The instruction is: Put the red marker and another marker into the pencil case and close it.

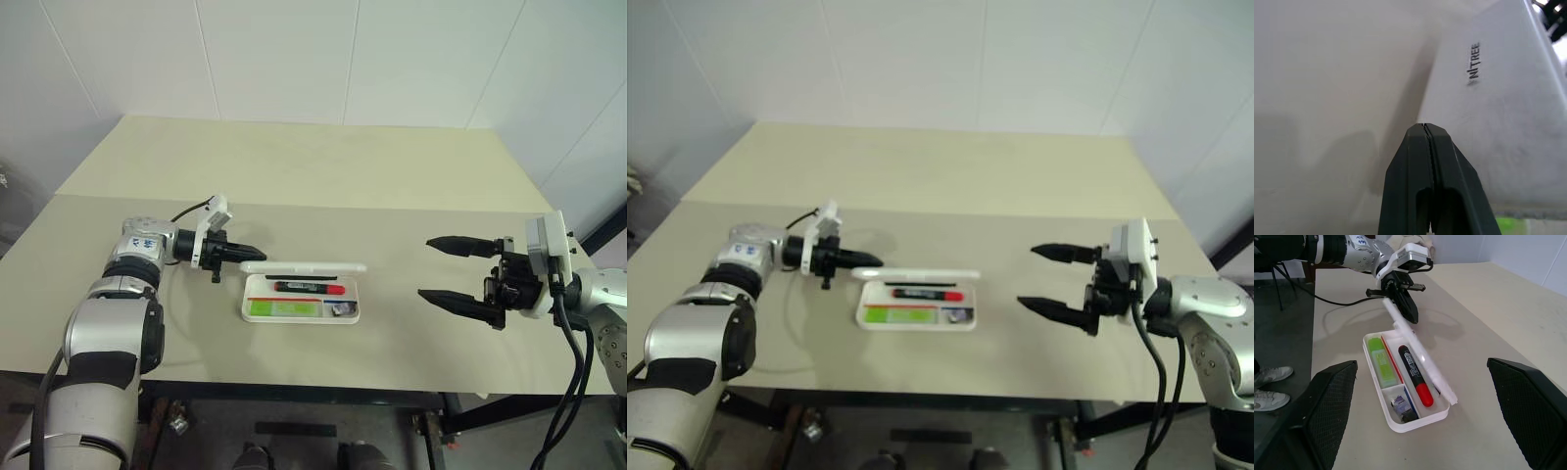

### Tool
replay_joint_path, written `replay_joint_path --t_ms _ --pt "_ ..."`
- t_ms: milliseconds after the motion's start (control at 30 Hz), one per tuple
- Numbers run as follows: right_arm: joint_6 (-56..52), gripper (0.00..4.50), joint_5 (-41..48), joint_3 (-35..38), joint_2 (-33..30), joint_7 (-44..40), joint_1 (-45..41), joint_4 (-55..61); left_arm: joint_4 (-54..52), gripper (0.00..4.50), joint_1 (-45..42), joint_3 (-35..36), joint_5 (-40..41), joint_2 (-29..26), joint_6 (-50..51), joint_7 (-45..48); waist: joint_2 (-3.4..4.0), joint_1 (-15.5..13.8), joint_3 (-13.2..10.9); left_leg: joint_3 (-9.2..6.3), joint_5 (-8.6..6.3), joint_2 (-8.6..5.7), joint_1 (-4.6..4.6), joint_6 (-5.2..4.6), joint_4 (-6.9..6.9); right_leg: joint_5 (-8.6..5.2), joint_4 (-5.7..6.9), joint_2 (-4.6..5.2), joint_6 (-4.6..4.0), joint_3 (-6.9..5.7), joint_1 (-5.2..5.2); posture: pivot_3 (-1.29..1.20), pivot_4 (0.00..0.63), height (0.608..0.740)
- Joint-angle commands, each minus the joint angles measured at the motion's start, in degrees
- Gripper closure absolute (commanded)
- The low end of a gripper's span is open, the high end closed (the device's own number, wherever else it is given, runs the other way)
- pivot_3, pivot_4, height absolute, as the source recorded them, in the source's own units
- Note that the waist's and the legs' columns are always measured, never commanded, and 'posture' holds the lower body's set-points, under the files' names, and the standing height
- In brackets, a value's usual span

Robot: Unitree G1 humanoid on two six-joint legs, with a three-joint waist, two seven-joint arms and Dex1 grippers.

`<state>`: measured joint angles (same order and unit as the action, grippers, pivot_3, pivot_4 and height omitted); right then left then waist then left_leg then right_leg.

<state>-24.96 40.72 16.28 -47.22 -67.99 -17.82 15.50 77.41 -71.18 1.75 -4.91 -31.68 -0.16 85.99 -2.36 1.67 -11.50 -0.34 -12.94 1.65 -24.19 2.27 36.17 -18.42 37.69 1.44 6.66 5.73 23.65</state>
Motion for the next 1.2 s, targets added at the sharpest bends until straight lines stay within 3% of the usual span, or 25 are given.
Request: replay_joint_path --t_ms 33,433,900,1033,1200 --pt "1.13 0.00 0.92 1.92 -3.01 -3.43 -0.50 -0.39 -1.65 4.48 -2.37 -2.30 -1.64 0.25 -3.99 5.66 0.00 -0.03 0.00 -0.01 0.00 0.00 -0.01 0.00 0.01 0.00 0.01 0.00 0.00 0.00 0.00 0.00 0.150 0.740" --pt "2.87 0.00 -0.68 -0.29 -2.84 -3.82 -2.68 -2.09 -4.00 4.48 -2.61 -13.15 -6.35 3.87 -21.46 5.44 0.01 -0.01 0.00 0.00 0.00 0.01 0.02 0.00 0.03 0.00 0.04 0.00 0.01 0.03 -0.01 0.00 0.150 0.740" --pt "4.01 0.00 -2.02 -1.28 -2.38 -2.97 -3.03 -2.76 -4.09 4.48 -2.11 -23.06 -16.12 4.63 -39.04 -4.41 0.09 0.02 0.06 0.08 0.00 -0.02 0.26 -0.01 0.25 0.07 0.07 0.00 0.12 0.17 -0.29 0.00 0.150 0.740" --pt "4.20 0.00 -2.37 -1.51 -2.52 -3.09 -3.55 -3.23 -3.67 4.48 -2.32 -21.35 -13.59 5.24 -40.20 -3.66 0.08 0.21 0.05 0.24 -0.01 -0.03 0.93 -0.02 0.19 0.08 -0.06 -0.01 0.15 0.33 -0.99 0.00 0.150 0.740" --pt "4.52 0.00 -2.53 -1.60 -2.80 -3.11 -4.03 -3.71 -3.88 4.48 -2.37 -11.41 -2.31 6.63 -35.60 3.73 0.01 0.36 0.00 0.38 0.00 0.01 0.96 -0.03 0.13 0.08 -0.25 0.00 0.14 0.41 -1.04 0.00 0.150 0.740"
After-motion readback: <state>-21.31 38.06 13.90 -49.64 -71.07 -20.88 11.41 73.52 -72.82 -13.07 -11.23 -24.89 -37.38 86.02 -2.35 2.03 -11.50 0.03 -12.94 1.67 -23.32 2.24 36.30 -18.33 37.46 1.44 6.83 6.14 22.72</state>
